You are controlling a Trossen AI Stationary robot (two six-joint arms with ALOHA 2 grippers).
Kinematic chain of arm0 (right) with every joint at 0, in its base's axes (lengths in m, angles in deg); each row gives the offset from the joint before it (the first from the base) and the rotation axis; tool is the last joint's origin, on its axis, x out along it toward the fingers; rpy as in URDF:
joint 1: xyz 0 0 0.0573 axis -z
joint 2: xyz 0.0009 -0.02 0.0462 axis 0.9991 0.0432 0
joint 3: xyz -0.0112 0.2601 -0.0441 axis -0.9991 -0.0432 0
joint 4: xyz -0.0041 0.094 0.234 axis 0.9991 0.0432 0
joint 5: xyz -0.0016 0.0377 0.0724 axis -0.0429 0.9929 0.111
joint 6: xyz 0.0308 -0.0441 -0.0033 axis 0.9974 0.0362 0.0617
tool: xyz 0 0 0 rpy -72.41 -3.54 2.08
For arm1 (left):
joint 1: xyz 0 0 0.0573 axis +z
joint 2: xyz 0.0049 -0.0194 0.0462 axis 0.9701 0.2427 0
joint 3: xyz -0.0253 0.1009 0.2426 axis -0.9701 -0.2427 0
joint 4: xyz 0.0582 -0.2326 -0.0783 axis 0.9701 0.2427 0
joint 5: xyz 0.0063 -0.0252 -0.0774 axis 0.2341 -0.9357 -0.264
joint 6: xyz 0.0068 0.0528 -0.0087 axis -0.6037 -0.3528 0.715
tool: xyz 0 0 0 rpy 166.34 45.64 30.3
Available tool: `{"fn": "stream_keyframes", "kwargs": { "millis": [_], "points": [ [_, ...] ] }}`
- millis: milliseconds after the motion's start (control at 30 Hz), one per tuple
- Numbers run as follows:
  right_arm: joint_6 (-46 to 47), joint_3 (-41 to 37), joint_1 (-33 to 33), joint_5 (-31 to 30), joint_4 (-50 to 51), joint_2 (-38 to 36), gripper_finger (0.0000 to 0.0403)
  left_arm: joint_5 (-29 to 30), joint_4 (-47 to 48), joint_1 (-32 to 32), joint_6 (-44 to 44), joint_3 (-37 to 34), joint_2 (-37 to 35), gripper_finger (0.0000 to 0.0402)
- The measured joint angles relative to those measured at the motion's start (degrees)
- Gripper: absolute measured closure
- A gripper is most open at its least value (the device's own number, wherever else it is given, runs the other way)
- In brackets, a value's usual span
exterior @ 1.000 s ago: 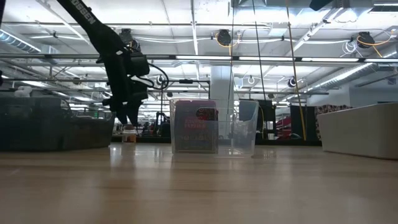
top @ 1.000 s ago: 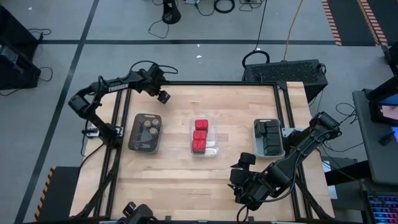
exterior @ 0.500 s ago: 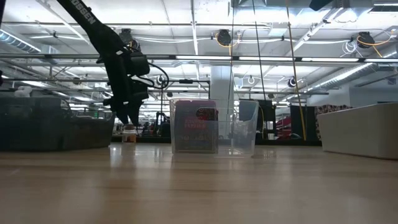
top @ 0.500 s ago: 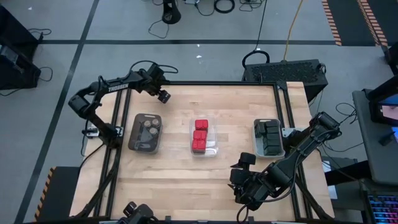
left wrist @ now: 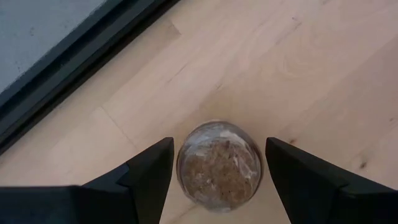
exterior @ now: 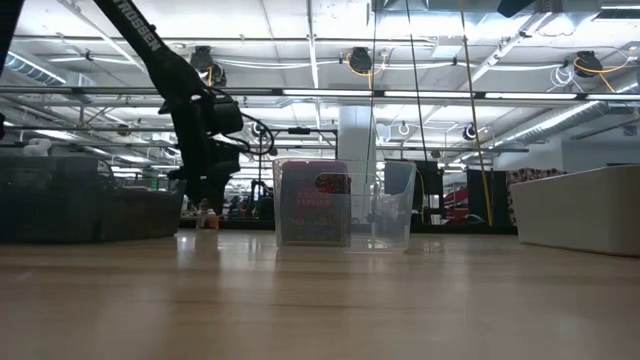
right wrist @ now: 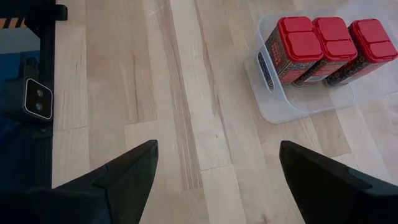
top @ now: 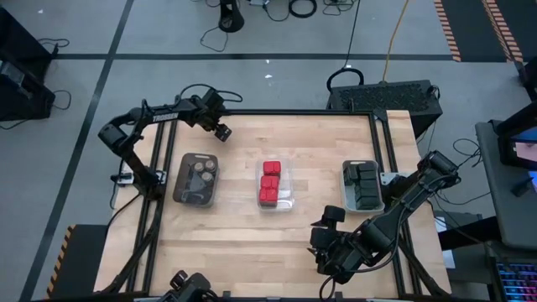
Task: Sort spices by type
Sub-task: Put the brown seasoning bottle into the black bin
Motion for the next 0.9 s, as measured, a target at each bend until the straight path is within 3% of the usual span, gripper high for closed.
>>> {"fn": "stream_keyframes", "kwargs": {
  "millis": [400, 667, 900],
  "points": [
    [0.0, 0.0, 0.0, 0.0, 0.0, 0.0, 0.0085, 0.0, 0.5, 0.0, 0.0, 0.0, 0.0, 0.0144],
    [0.0, 0.0, 0.0, 0.0, 0.0, 0.0, 0.0085, 0.2, 0.1, 0.0, 0.0, 0.0, 0.0, 0.0203],
    [0.0, 0.0, 0.0, 0.0, 0.0, 0.0, 0.0085, 0.3, 0.0, 0.0, -0.5, 0.0, 0.0, 0.0210]
  ]
}}
